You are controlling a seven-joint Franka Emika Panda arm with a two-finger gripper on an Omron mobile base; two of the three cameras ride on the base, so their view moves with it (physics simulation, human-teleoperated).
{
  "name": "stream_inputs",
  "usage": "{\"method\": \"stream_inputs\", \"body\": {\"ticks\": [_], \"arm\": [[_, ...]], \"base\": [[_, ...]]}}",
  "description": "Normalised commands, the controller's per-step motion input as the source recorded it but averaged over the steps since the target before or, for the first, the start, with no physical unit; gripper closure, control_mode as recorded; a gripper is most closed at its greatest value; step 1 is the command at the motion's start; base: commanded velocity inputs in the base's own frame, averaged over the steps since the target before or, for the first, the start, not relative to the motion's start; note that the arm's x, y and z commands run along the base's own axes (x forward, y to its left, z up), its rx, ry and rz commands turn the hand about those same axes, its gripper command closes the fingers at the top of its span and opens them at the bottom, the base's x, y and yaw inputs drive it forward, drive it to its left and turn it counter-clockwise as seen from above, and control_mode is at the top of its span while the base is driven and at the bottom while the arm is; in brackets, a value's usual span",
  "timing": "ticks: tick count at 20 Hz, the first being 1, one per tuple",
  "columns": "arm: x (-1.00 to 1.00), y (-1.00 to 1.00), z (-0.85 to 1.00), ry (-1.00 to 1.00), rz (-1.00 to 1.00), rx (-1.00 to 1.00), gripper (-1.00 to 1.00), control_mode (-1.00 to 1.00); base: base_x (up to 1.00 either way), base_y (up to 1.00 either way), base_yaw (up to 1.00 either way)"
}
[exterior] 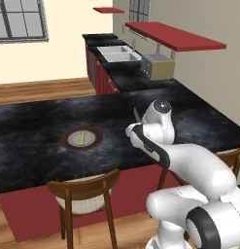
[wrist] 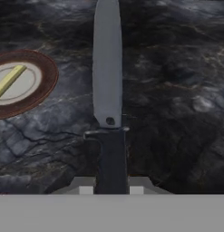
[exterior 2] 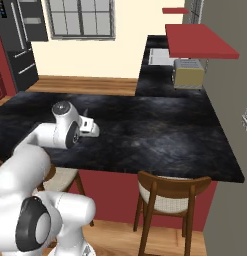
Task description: Retrieve the butter from the fridge and place it on a plate on the dining table. Then retrieve the butter knife by the fridge and place it near the plate.
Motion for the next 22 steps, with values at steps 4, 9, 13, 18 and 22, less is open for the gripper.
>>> {"method": "stream_inputs", "body": {"ticks": [4,9,13,18,22], "arm": [[0.74,0.44,0.0,0.17,-0.05,0.01,1.0,-1.0],[0.55,0.25,0.0,0.06,-0.05,-0.1,1.0,-1.0],[0.45,-0.08,-0.11,0.09,0.0,-0.02,1.0,-1.0],[0.3,-0.1,-0.23,-0.01,0.0,0.08,1.0,-1.0],[0.36,0.0,-0.41,-0.06,0.0,0.05,1.0,-1.0]], "base": [[0.0,0.0,0.0],[0.0,0.0,0.0],[0.0,0.0,0.0],[0.0,0.0,0.0],[0.0,0.0,0.0]]}}
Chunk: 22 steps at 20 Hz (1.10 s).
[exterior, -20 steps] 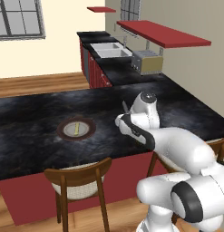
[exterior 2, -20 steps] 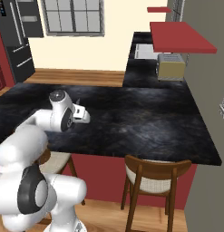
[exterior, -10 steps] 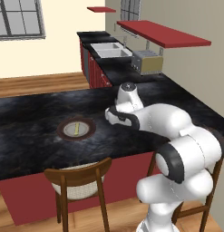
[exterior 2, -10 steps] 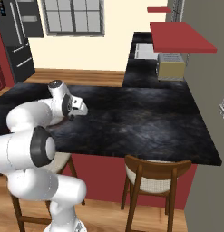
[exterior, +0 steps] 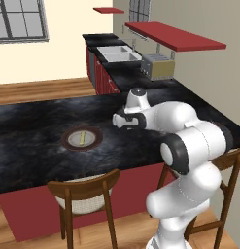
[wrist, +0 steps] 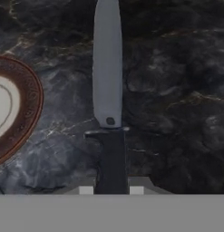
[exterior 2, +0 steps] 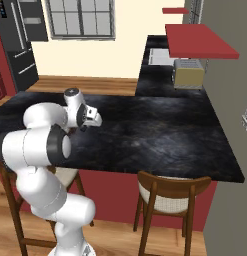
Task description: Retrieve the butter from the fridge and place it on a plate on the dining table. Then retrieve the butter knife by the fridge and place it near the plate.
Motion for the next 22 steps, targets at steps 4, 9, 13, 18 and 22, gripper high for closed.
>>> {"method": "stream_inputs", "body": {"ticks": [4,9,13,18,22], "arm": [[0.43,0.0,-0.46,-0.03,0.0,0.04,1.0,-1.0],[0.5,0.0,-0.4,-0.1,0.0,0.01,1.0,-1.0],[0.36,0.02,-0.44,-0.07,0.0,0.0,1.0,-1.0],[0.09,0.03,-0.4,-0.02,0.0,0.0,1.0,-1.0],[0.05,0.07,-0.33,0.0,0.0,0.0,1.0,-1.0]], "base": [[0.0,0.0,0.0],[0.0,0.0,0.0],[0.0,0.0,0.0],[0.0,0.0,0.0],[0.0,0.0,0.0]]}}
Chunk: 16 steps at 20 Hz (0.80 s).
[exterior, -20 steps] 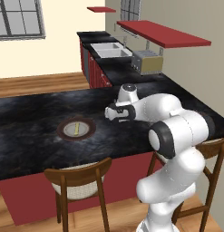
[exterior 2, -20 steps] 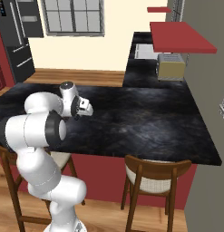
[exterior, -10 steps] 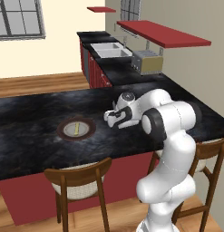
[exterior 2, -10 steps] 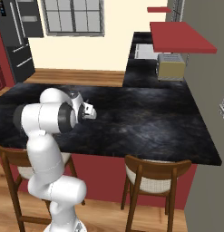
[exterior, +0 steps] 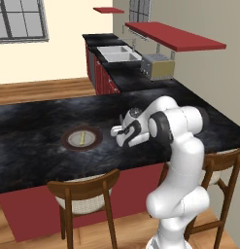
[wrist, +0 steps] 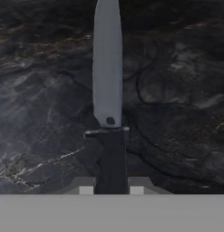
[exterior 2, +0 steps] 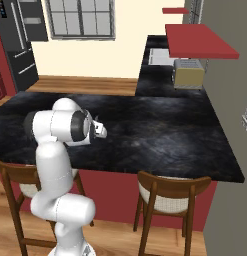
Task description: Retrieve the butter from the fridge and place it on a plate on the dining table. Then retrieve the butter knife by the fridge and place it near the plate.
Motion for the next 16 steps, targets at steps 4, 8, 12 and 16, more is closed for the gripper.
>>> {"method": "stream_inputs", "body": {"ticks": [4,8,12,16], "arm": [[0.05,0.11,-0.3,0.0,0.0,0.0,1.0,-1.0],[0.1,0.13,-0.23,0.0,0.0,0.0,1.0,-1.0],[0.11,0.15,-0.15,0.0,0.0,0.0,1.0,-1.0],[0.08,0.1,-0.12,0.0,0.0,0.0,1.0,-1.0]], "base": [[0.0,0.0,0.0],[0.0,0.0,0.0],[0.0,0.0,0.0],[0.0,0.0,0.0]]}}
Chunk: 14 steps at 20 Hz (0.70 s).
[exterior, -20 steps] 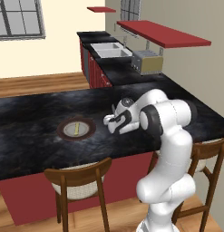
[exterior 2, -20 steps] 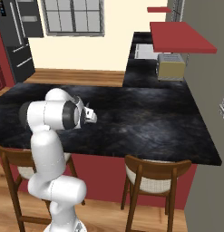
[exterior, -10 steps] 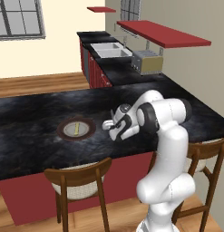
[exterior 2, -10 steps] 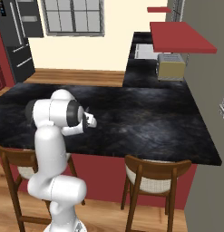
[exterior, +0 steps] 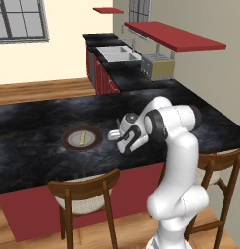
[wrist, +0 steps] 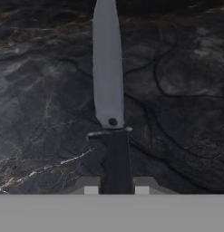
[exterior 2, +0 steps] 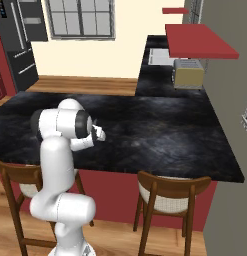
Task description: Retrieve the butter from the fridge and place it on a plate on the dining table. Then retrieve the butter knife by the fridge and place it near the plate.
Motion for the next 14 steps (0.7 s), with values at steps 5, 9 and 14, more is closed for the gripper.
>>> {"method": "stream_inputs", "body": {"ticks": [5,9,14], "arm": [[0.09,0.08,-0.09,0.0,0.0,0.0,-1.0,-1.0],[0.05,0.01,-0.06,0.0,0.0,0.0,-1.0,-1.0],[0.05,0.0,-0.07,0.0,0.0,0.0,-1.0,-1.0]], "base": [[0.0,0.0,0.0],[0.0,0.0,0.0],[0.0,0.0,0.0]]}}
